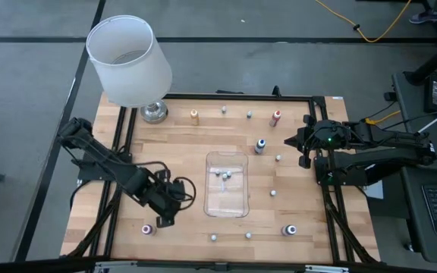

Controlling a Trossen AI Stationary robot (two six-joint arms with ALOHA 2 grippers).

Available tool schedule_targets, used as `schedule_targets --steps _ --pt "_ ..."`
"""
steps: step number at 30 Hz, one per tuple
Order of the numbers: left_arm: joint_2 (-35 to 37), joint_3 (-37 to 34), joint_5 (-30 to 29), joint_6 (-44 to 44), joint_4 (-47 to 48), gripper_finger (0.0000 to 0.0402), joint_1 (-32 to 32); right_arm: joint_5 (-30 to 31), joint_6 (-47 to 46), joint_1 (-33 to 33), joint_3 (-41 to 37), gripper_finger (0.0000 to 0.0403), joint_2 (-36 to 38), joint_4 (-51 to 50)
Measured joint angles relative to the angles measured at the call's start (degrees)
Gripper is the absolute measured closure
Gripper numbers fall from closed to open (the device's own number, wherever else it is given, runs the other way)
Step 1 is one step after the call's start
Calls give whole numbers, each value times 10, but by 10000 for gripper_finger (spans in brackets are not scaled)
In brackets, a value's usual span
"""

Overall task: Pick & Place food coloring
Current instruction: Put the bottom small blue food coloring bottle into the transparent container

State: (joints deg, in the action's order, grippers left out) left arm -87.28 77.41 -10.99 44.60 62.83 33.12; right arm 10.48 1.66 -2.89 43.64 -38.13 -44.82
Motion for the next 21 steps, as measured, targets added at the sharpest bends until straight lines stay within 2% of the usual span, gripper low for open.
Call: schedule_targets --steps 6,10,17,21 --pt "4 3 5 -71 1 338 -47 0 -2 0 0 375 0 3" --pt "-13 34 16 -174 -3 338 -108 0 -16 0 0 375 0 4" --pt "-75 157 15 -374 -17 338 -223 0 -16 0 0 375 0 4" --pt "-122 232 16 -423 -17 338 -274 0 -14 0 0 375 0 4"
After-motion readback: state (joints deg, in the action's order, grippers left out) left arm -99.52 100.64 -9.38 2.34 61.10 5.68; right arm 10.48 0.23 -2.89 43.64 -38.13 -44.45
